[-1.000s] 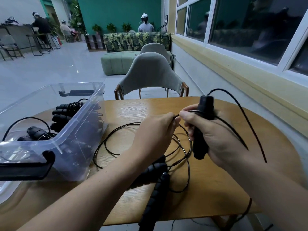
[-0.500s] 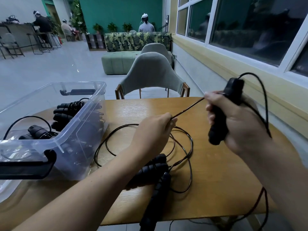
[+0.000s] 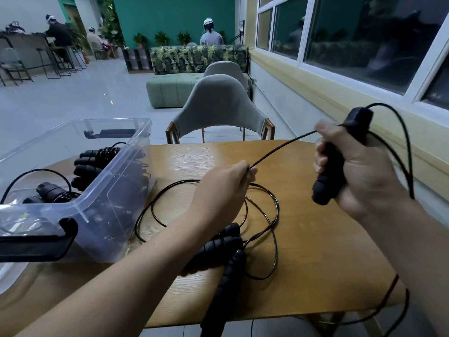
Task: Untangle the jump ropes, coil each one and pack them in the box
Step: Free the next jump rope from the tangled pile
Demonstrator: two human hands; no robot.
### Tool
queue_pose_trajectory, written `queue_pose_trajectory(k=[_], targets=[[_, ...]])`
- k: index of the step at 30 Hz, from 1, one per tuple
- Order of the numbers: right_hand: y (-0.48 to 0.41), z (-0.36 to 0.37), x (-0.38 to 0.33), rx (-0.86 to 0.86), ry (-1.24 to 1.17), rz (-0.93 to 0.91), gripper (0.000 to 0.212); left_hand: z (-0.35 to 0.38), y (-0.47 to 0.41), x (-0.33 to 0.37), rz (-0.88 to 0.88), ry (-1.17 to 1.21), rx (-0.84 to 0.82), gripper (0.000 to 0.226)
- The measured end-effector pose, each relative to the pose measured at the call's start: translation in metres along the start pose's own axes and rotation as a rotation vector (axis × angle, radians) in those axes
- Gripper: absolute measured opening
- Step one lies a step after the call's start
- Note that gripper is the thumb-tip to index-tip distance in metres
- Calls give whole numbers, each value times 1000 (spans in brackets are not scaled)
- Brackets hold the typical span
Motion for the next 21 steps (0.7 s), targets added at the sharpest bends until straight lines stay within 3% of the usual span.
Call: queue_pose_trajectory(k=[8, 12, 21], targets=[[24, 35, 51, -240, 187, 76, 25, -9, 4, 18, 111, -14, 59, 31], [30, 40, 56, -243, 228, 43, 24, -13, 7, 20, 151, 10, 68, 24], [24, 34, 21, -189, 130, -19, 9, -9, 2, 5, 79, 22, 62, 33]])
Point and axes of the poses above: each hand's wrist, its own y-axis away from the middle knuckle, its own z-axis out of the palm, x = y × z, the point moved 6 cm from there along -y, towards the middle knuckle, and after that the axes turned 6 degrees about -y, right-handed, at the moved point
